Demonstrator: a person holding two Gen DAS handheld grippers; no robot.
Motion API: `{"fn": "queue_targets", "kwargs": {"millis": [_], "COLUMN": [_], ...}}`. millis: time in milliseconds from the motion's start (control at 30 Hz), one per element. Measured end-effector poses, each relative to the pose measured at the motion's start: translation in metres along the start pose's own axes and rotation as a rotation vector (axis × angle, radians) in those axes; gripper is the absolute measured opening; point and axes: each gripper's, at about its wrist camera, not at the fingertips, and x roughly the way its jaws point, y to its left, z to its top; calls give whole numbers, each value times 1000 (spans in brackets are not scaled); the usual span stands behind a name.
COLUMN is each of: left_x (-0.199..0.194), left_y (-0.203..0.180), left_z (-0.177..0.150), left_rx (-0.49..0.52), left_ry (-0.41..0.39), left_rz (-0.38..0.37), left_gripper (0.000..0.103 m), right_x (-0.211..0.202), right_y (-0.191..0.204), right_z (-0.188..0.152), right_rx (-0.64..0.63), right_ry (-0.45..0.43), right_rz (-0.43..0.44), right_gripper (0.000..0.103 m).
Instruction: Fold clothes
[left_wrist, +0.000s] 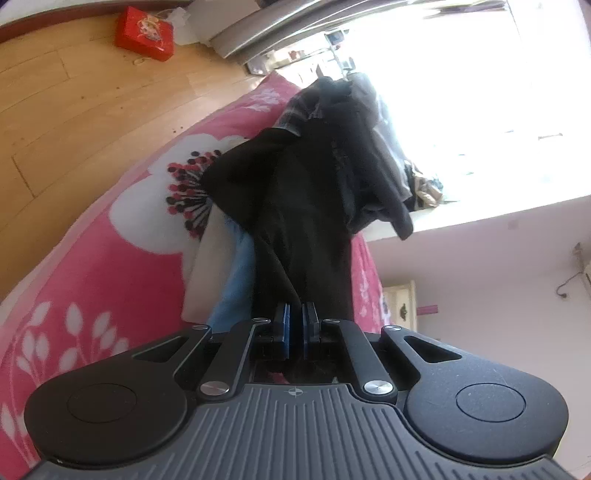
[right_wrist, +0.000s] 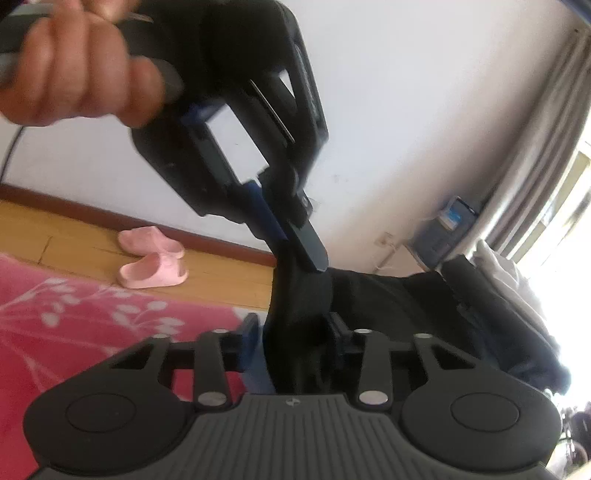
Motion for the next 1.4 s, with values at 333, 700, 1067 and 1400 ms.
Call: {"fn": "queue_targets", "kwargs": {"millis": [333, 700, 1067, 1400], "left_x": [5, 51, 41, 41], "left_y": [24, 7, 1, 1], "left_z": [17, 17, 15, 14], "left_rx": [-118, -28, -75, -102], "left_ry": [12, 188, 128, 98], "left_rz": [-64, 0, -54, -57], "left_gripper": [54, 31, 7, 7], "right_x": [-2, -7, -58, -44], "right_y": [-12, -6, -181, -219], "right_z": [0, 8, -49, -181], "right_rx": [38, -24, 787, 1515], "right_ry": [0, -15, 187, 404], "right_rz": [-11, -12, 387, 563], "right_gripper": [10, 13, 48, 50]}}
